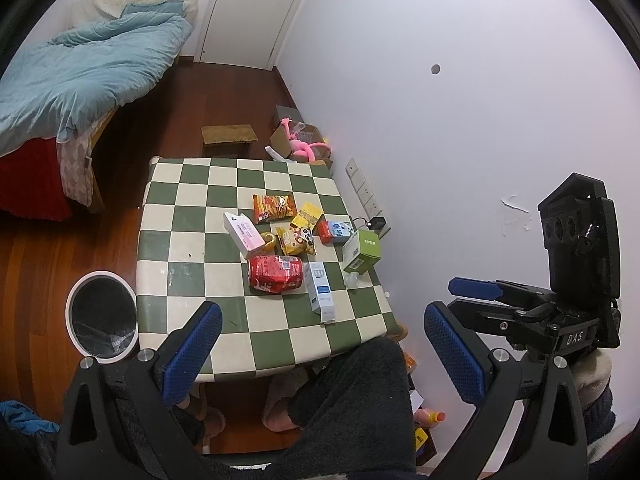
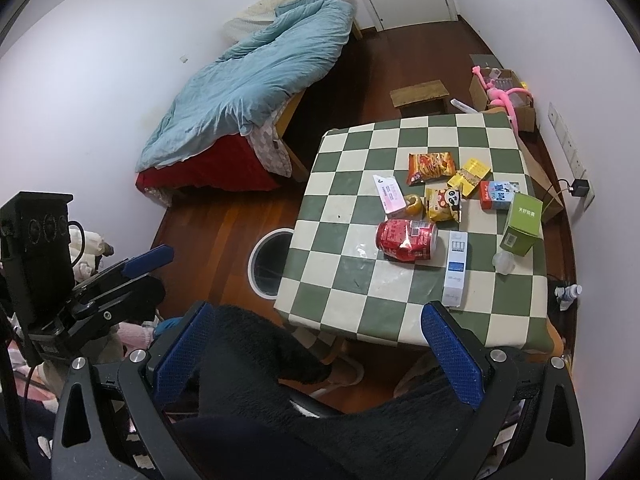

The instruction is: Collect trash

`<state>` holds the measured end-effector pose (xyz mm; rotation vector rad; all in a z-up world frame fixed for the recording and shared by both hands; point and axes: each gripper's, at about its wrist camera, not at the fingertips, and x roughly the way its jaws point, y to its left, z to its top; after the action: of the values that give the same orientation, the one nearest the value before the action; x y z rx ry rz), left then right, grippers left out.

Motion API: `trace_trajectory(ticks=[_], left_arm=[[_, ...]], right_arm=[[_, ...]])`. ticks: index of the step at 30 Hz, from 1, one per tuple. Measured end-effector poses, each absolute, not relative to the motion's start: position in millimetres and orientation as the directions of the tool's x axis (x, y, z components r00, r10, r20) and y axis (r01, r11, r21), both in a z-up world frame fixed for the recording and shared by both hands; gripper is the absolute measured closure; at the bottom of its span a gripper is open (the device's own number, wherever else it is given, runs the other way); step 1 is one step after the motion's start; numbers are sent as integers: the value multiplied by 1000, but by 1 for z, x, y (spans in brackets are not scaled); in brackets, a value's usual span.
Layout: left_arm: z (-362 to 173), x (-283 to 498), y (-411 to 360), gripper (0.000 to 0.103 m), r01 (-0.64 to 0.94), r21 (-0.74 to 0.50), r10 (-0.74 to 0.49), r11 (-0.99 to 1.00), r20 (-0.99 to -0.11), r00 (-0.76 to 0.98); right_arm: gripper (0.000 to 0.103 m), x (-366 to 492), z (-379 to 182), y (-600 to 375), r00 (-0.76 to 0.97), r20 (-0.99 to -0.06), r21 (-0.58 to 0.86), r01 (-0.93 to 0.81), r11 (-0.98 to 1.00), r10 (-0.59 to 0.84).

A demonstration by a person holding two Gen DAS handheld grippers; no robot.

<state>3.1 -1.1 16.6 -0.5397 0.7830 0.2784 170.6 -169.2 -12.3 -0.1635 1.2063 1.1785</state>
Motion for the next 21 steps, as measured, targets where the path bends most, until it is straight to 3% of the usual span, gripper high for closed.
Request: trace_trajectory(ticks=[12,21], left_arm=[[9,2,7,0,-446,-434,-41,782,-751,659],[1,6,10,0,-480,-418,-22,771,-771,637]], right_arm=[[0,169,-16,-166,-115,-784,458,-771,443,610],[0,172,-22,-161,-87,-780,460,-752,473,619]])
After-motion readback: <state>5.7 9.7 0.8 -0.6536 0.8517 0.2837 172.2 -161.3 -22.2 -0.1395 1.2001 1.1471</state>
